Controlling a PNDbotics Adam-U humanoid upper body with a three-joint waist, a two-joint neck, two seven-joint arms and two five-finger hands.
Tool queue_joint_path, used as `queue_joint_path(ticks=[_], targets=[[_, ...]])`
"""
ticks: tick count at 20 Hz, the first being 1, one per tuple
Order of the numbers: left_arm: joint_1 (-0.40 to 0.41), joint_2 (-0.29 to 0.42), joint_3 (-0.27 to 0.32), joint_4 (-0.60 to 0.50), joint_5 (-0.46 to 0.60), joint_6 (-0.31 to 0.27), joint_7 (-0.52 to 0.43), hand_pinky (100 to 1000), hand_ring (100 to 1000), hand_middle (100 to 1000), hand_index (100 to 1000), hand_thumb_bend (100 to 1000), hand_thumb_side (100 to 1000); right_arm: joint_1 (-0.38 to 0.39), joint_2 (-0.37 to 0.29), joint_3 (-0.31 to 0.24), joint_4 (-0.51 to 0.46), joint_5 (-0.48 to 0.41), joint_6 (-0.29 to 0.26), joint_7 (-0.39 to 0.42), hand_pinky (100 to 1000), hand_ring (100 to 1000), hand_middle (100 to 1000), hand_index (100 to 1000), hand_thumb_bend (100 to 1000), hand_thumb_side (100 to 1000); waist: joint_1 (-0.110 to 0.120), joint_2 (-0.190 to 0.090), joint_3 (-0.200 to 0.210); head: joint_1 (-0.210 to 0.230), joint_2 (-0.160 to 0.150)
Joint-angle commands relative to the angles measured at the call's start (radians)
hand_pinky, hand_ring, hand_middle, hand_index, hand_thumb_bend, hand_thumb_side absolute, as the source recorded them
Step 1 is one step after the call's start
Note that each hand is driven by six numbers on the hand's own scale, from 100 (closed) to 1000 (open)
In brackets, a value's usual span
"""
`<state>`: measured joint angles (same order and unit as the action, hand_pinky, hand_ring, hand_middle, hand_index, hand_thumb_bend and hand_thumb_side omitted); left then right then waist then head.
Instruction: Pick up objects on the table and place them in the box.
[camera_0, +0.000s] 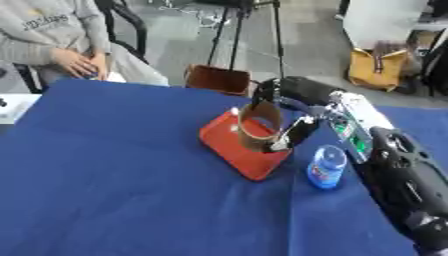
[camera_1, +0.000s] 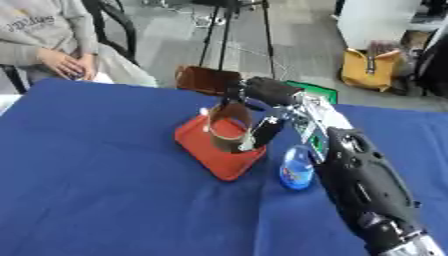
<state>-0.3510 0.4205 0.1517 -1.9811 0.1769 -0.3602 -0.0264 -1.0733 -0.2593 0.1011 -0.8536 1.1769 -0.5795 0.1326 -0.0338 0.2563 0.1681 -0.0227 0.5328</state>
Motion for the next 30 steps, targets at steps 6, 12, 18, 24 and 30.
queue_joint_path(ticks=[6, 12, 18, 24, 30], targets=[[-0.008, 0.003, 0.006, -0.019, 0.005, -0.021, -0.001, 628, 780, 853, 949, 652, 541, -0.021, -0.034, -0.045, 0.074, 0.095, 0.07, -0.13, 686, 581, 637, 766, 621, 317, 0.018, -0.013, -0.005, -0.013, -0.022], [-0.003, 0.004, 0.006, -0.019, 0.009, -0.026, -0.005, 628, 779, 853, 949, 651, 542, -0.008, -0.02, -0.043, 0.096, 0.083, 0.032, -0.111, 692, 578, 644, 774, 621, 329, 0.026, -0.016, -0.011, -0.014, -0.021], [-0.004, -0.001, 0.002, -0.019, 0.012, -0.023, -0.011, 626, 779, 853, 950, 650, 542, -0.01, 0.016, -0.029, 0.083, 0.067, 0.007, -0.088, 693, 577, 645, 777, 620, 331, 0.029, -0.017, -0.007, -0.019, -0.02], [-0.006, -0.002, -0.002, -0.019, 0.015, -0.025, -0.018, 626, 779, 853, 949, 651, 541, -0.009, 0.049, -0.016, 0.079, 0.072, -0.018, -0.067, 702, 588, 673, 803, 629, 349, 0.03, -0.016, -0.002, -0.025, -0.022], [-0.006, -0.001, -0.003, -0.019, 0.015, -0.022, -0.02, 626, 779, 853, 950, 653, 542, -0.008, 0.055, -0.007, 0.077, 0.033, -0.096, 0.033, 1000, 939, 1000, 1000, 790, 468, 0.027, -0.018, -0.006, -0.023, -0.024]])
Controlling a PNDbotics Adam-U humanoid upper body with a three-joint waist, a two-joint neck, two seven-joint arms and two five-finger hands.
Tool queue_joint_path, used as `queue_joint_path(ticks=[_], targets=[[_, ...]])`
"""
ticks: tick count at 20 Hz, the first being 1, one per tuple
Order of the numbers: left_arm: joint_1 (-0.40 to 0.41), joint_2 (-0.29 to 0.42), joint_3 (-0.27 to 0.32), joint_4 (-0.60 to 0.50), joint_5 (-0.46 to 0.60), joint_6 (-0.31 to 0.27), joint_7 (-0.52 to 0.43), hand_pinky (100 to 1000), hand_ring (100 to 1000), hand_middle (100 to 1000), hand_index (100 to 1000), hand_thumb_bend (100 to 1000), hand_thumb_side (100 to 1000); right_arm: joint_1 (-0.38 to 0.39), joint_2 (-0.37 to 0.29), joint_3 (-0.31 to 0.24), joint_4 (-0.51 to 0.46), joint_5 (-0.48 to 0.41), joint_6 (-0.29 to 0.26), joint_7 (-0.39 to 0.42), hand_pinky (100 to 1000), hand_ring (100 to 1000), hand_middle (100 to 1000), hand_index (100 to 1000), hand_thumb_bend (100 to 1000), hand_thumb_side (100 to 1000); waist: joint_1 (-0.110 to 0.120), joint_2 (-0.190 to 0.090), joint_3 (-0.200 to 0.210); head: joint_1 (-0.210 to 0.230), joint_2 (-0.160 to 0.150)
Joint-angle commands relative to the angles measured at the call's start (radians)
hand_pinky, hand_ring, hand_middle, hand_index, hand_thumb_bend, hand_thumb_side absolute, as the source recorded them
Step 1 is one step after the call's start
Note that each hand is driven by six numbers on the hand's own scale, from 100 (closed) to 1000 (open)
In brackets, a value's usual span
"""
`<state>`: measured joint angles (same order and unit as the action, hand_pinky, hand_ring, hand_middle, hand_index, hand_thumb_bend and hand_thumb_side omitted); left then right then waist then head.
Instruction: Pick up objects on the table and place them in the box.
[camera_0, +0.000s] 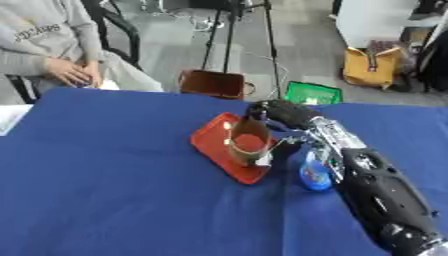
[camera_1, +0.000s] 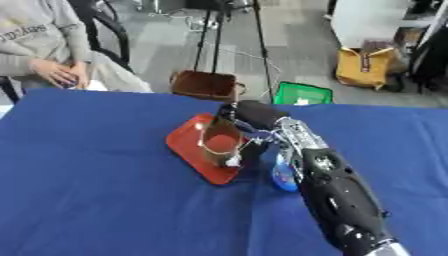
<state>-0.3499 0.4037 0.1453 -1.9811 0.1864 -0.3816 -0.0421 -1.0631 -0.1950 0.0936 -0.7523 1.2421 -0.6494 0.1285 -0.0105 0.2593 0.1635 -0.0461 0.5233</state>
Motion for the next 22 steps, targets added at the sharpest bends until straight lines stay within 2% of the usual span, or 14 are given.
queue_joint_path(ticks=[1, 6, 10, 14, 17, 19, 22], targets=[[-0.007, 0.016, 0.003, -0.019, 0.006, 0.0, -0.004, 626, 779, 853, 950, 654, 541, -0.018, -0.011, -0.001, -0.03, -0.051, -0.034, 0.05, 1000, 956, 1000, 1000, 806, 472, 0.003, -0.022, -0.002, 0.001, -0.015], [-0.005, 0.02, 0.005, -0.019, 0.006, 0.002, -0.002, 626, 779, 853, 950, 657, 540, -0.019, -0.027, 0.0, -0.069, -0.131, -0.039, 0.101, 1000, 982, 1000, 1000, 819, 477, 0.0, -0.028, -0.01, 0.001, -0.017], [-0.004, 0.023, 0.005, -0.019, 0.006, 0.003, 0.0, 626, 779, 852, 950, 660, 539, -0.019, -0.035, 0.003, -0.091, -0.161, -0.024, 0.126, 1000, 983, 1000, 1000, 817, 459, -0.001, -0.033, -0.015, 0.001, -0.019], [0.0, 0.027, 0.007, -0.019, 0.006, 0.002, 0.003, 627, 779, 852, 950, 665, 537, -0.017, -0.042, 0.004, -0.12, -0.181, -0.013, 0.119, 1000, 972, 1000, 1000, 799, 445, -0.002, -0.041, -0.023, 0.003, -0.021], [0.01, 0.03, 0.009, -0.019, 0.003, 0.008, 0.004, 625, 778, 852, 950, 657, 545, -0.016, -0.061, 0.019, -0.172, -0.223, -0.023, 0.112, 984, 951, 1000, 1000, 797, 429, -0.005, -0.049, -0.044, 0.01, -0.017], [0.016, 0.031, 0.01, -0.019, 0.0, 0.012, 0.005, 624, 778, 852, 949, 657, 548, -0.012, -0.078, 0.03, -0.213, -0.266, -0.03, 0.109, 960, 930, 1000, 1000, 775, 422, -0.008, -0.054, -0.058, 0.017, -0.014], [0.037, 0.033, 0.017, -0.019, -0.012, 0.023, 0.011, 621, 777, 853, 949, 648, 557, 0.013, -0.119, 0.054, -0.309, -0.404, -0.042, 0.099, 914, 879, 972, 1000, 754, 393, -0.013, -0.062, -0.096, 0.041, -0.001]])
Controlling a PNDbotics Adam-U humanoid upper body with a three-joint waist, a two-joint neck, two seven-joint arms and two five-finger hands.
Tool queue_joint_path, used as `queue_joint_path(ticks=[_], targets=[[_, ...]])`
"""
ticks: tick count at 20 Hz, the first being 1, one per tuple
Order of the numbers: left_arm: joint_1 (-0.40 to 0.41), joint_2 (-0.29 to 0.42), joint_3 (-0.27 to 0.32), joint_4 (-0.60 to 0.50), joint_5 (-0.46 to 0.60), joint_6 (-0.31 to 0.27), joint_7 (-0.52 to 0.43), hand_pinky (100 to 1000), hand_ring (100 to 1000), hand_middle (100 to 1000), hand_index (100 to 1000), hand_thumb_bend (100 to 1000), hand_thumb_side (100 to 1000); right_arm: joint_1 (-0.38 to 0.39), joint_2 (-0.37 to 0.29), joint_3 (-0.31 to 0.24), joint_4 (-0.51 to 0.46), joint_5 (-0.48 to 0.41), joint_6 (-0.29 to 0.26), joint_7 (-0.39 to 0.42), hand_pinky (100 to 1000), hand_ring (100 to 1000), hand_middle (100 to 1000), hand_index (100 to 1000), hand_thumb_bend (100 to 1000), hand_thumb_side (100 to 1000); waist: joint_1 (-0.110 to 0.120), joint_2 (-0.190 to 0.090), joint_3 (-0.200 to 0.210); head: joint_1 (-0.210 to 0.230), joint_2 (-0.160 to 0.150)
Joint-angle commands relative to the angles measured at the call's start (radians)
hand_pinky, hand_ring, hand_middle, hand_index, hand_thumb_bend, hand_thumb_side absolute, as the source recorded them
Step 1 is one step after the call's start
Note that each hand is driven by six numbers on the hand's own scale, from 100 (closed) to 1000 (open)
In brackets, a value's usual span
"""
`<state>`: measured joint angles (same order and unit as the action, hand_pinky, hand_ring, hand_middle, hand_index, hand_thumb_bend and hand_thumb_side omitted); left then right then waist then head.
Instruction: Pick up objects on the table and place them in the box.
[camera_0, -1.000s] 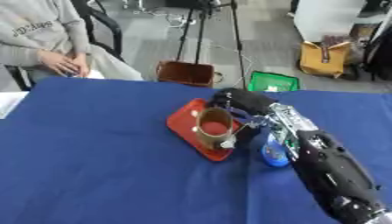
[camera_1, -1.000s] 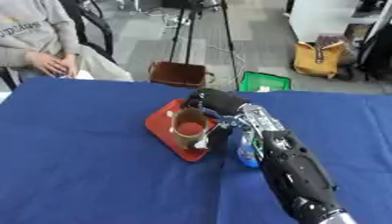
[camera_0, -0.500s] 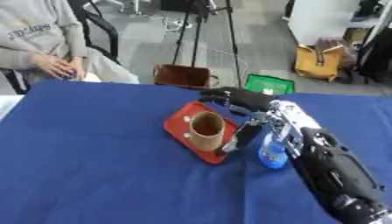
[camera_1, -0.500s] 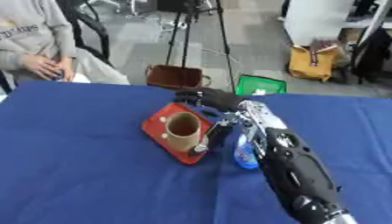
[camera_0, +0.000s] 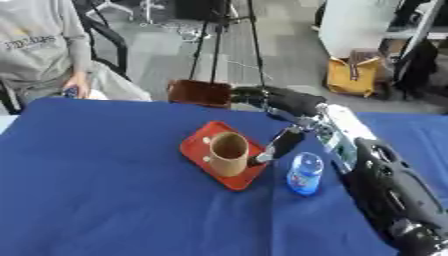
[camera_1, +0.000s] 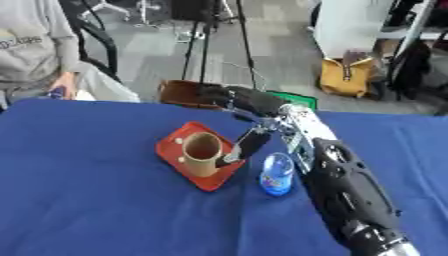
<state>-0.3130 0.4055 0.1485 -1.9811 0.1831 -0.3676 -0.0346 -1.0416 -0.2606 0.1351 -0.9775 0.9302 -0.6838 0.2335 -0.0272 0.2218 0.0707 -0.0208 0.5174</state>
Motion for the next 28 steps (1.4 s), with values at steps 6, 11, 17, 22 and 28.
queue_joint_path(ticks=[6, 11, 17, 22, 28], targets=[[0.034, 0.024, 0.022, -0.019, -0.039, 0.04, 0.016, 612, 776, 856, 949, 627, 584, 0.085, -0.143, 0.047, -0.355, -0.404, 0.051, 0.008, 898, 868, 966, 987, 747, 346, -0.003, -0.033, -0.066, 0.048, 0.022], [0.056, 0.016, 0.021, -0.019, -0.055, 0.061, 0.018, 606, 774, 857, 949, 611, 599, 0.161, -0.195, 0.039, -0.498, -0.58, 0.119, 0.054, 893, 847, 950, 981, 736, 335, -0.001, -0.04, -0.097, 0.066, 0.038], [0.069, 0.01, 0.024, -0.019, -0.066, 0.077, 0.023, 603, 774, 857, 949, 603, 609, 0.222, -0.232, 0.024, -0.58, -0.688, 0.169, 0.087, 886, 830, 934, 976, 722, 332, 0.003, -0.043, -0.118, 0.083, 0.045], [0.078, 0.006, 0.029, -0.019, -0.074, 0.091, 0.035, 598, 772, 859, 948, 590, 625, 0.269, -0.247, 0.014, -0.631, -0.77, 0.2, 0.103, 868, 790, 896, 967, 694, 331, 0.008, -0.045, -0.128, 0.091, 0.048], [0.088, 0.002, 0.034, -0.019, -0.083, 0.105, 0.05, 594, 772, 859, 945, 575, 634, 0.324, -0.254, 0.005, -0.681, -0.83, 0.227, 0.126, 857, 765, 873, 961, 674, 332, 0.011, -0.049, -0.139, 0.1, 0.046]])
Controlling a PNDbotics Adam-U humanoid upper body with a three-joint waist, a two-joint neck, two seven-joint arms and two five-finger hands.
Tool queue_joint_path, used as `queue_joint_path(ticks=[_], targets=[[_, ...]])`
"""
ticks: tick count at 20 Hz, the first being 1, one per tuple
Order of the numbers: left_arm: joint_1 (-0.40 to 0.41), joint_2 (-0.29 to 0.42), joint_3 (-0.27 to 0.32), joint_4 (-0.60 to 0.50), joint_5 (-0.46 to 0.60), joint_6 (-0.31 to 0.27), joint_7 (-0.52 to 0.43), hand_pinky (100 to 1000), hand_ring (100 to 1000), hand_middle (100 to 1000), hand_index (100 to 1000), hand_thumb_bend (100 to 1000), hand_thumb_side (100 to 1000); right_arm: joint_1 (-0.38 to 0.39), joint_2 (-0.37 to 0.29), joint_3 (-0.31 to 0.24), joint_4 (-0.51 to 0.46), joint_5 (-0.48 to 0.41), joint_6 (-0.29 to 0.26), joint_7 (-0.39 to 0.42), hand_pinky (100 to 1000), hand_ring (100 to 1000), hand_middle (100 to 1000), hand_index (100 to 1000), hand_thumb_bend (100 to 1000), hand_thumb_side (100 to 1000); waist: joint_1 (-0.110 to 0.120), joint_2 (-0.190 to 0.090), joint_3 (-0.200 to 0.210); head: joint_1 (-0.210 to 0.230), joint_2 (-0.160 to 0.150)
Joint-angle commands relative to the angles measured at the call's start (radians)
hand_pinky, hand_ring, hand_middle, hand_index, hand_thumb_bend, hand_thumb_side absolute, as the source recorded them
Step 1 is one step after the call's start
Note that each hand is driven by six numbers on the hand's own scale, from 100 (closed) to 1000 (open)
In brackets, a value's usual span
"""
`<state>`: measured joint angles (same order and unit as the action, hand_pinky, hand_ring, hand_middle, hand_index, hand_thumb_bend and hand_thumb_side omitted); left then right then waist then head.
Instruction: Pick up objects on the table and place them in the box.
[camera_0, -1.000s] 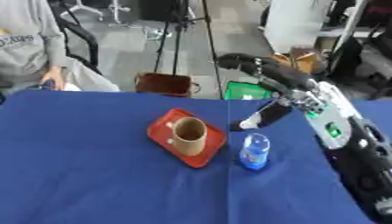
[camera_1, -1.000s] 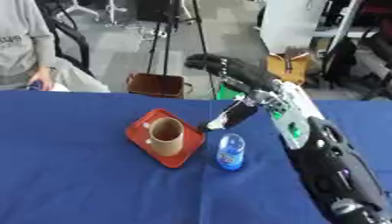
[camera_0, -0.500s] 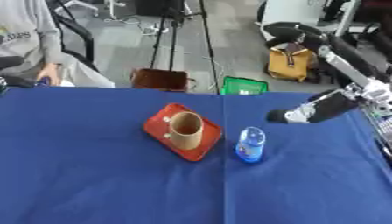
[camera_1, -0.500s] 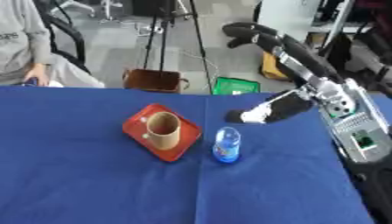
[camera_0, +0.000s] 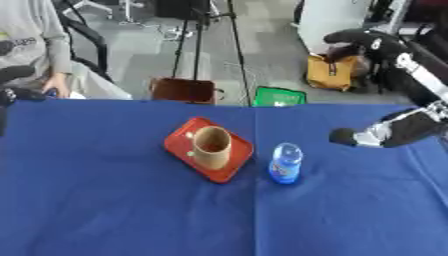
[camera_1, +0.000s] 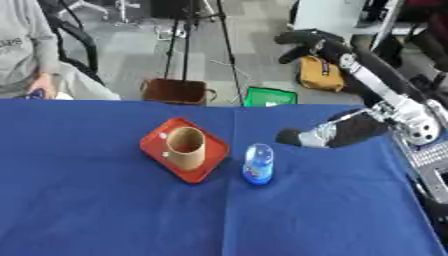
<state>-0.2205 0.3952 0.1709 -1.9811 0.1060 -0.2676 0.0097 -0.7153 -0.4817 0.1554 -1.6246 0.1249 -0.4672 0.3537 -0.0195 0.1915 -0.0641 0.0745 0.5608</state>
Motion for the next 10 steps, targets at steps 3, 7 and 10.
queue_joint_path(ticks=[3, 7, 10], targets=[[-0.002, 0.012, 0.008, -0.019, -0.006, 0.012, 0.004, 594, 772, 859, 945, 574, 635, 0.017, -0.032, -0.016, -0.042, -0.042, 0.018, 0.015, 857, 764, 872, 960, 673, 332, 0.004, -0.022, -0.007, 0.007, 0.004], [0.0, 0.01, 0.009, -0.019, -0.005, 0.01, 0.005, 594, 770, 857, 939, 570, 629, 0.034, -0.022, -0.011, -0.038, -0.045, 0.022, 0.029, 853, 756, 867, 958, 666, 333, 0.008, -0.025, -0.013, 0.012, -0.001], [0.003, 0.011, 0.008, -0.019, -0.005, 0.009, 0.001, 589, 760, 850, 921, 578, 625, 0.043, -0.017, -0.008, -0.032, -0.052, 0.025, 0.036, 851, 751, 863, 957, 664, 334, 0.008, -0.027, -0.011, 0.011, -0.006]])
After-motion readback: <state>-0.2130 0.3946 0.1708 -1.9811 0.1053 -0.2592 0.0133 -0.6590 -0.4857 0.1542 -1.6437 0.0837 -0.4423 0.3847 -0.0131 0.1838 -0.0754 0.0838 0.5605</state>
